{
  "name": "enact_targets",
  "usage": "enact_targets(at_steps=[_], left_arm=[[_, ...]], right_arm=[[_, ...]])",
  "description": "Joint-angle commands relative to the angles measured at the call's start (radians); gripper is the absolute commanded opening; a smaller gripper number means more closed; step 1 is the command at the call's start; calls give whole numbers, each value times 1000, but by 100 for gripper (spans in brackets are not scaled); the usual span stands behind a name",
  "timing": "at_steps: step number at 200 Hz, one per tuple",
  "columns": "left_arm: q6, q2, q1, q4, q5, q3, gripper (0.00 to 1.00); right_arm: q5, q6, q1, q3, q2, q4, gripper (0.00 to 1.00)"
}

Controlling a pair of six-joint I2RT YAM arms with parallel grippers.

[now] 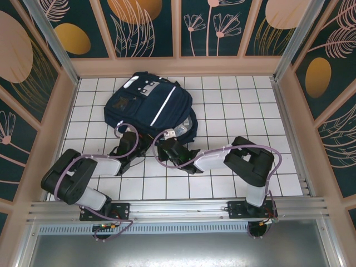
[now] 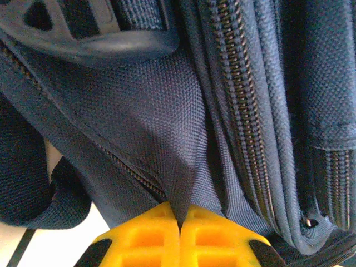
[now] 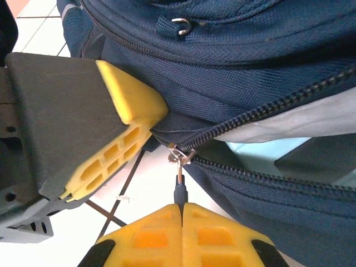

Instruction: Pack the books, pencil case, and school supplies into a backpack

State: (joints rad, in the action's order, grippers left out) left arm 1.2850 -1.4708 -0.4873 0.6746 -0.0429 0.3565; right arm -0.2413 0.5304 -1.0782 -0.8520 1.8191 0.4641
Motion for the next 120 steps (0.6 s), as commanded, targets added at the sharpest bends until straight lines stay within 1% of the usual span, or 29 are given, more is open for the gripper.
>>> enact_targets(at_steps=[1, 20, 53, 73, 93, 111, 120], left_arm=[[-48, 76, 7, -181, 116, 29, 0], [-73, 124, 29, -264, 144, 33, 0], [-95, 185, 94, -308, 121, 9, 0], [-103, 192, 96, -299, 93, 8, 0], [-122, 206, 96, -317, 101, 16, 0], [-134, 229, 96, -307, 86, 15, 0], [-141, 238, 96, -304, 78, 16, 0]], right_arm=[[-30, 2, 21, 39, -70, -5, 0], [-42, 4, 44, 72, -101, -10, 0], [-47, 6, 73, 127, -149, -10, 0], [-48, -5, 70, 135, -162, -5, 0], [-62, -15, 67, 133, -164, -20, 0], [-66, -25, 55, 128, -169, -27, 0], [-74, -31, 41, 121, -167, -31, 7]])
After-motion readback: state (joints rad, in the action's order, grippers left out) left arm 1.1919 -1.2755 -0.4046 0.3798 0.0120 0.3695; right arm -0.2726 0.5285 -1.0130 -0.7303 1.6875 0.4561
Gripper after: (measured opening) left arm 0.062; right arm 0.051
